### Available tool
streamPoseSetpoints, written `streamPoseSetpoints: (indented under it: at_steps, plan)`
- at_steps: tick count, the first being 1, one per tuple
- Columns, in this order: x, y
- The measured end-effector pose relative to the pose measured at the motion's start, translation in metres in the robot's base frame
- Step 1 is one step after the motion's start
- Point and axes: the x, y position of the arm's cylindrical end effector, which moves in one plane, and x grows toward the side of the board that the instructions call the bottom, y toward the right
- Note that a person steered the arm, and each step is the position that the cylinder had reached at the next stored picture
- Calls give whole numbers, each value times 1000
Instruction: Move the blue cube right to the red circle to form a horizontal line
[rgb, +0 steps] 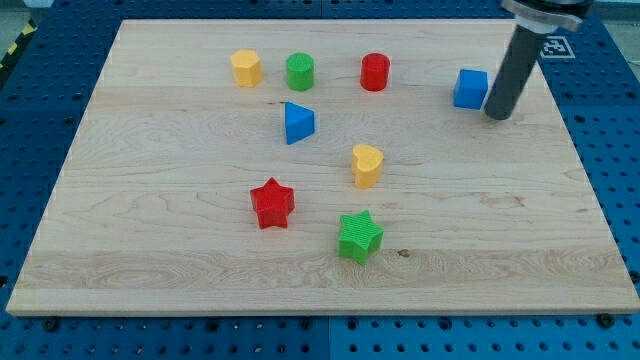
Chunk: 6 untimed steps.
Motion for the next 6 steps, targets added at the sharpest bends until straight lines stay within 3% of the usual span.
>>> streamPoseSetpoints:
  at_steps: [2,6]
  plan:
    - [2,14]
    - [-40,-28]
